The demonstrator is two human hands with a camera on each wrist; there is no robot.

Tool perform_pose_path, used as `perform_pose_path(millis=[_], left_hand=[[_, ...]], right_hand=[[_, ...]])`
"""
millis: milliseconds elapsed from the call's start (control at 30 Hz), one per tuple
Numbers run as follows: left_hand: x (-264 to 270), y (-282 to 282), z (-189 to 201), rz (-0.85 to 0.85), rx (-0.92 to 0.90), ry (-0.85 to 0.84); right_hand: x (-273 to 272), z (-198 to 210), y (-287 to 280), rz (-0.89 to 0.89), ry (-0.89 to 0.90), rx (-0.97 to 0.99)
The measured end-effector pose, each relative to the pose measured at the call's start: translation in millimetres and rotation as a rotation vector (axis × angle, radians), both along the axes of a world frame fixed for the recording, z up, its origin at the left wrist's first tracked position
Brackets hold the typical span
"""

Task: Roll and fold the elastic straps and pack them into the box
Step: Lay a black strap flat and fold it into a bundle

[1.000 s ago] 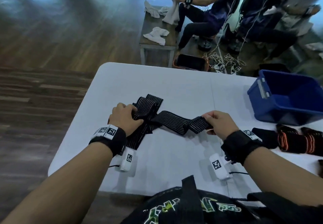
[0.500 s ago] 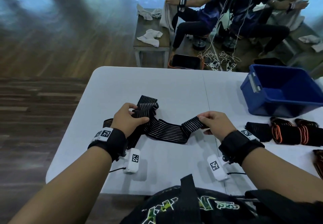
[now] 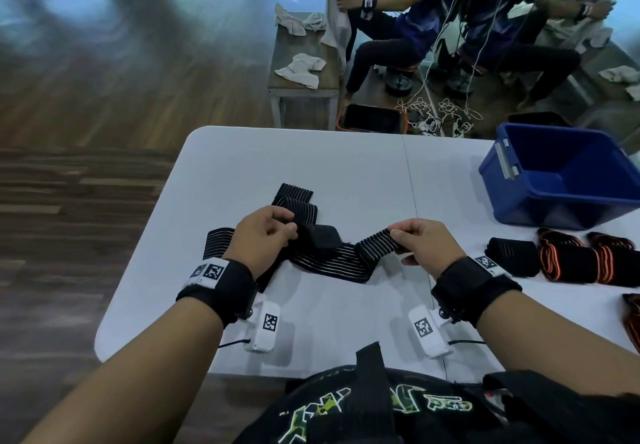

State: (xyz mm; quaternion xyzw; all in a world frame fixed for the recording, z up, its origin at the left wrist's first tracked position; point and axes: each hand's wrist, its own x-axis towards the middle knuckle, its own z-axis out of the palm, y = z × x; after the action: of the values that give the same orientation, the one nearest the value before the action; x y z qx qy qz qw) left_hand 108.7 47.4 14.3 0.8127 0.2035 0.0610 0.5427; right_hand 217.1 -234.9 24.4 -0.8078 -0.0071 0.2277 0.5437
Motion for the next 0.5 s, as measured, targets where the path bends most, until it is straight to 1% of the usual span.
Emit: perform_pose_path(millis=[133,300,367,400,433,500], left_hand=[[-1.6,-4.6,-8.0,-0.101,0.118,0.046],[-2.2,-11.3,-11.3,-0.281,0.367,0.099],[-1.4,-14.0,-11.5,-0.328,0.456,0.131],[-1.3,-16.5,-11.2,-0.337,0.536,0.142],[-1.2,-19.9,-10.0,-0.331,0.624,0.132],[-1.1,-28.4,-7.7,-0.298,0.752,0.039]], right_hand=[[-2.9,-2.4,1.5,0.005,0.001,0.002],[-6.6,-6.0,2.4,0.011,0.018,0.013],[-7.5,-6.5,1.3,0.013,0.026,0.018],[-7.7,-6.6,0.6,0.013,0.031,0.022],[-7.9,-6.6,0.0,0.013,0.033,0.025],[-8.3,-6.2,-2.2,0.015,0.036,0.024]])
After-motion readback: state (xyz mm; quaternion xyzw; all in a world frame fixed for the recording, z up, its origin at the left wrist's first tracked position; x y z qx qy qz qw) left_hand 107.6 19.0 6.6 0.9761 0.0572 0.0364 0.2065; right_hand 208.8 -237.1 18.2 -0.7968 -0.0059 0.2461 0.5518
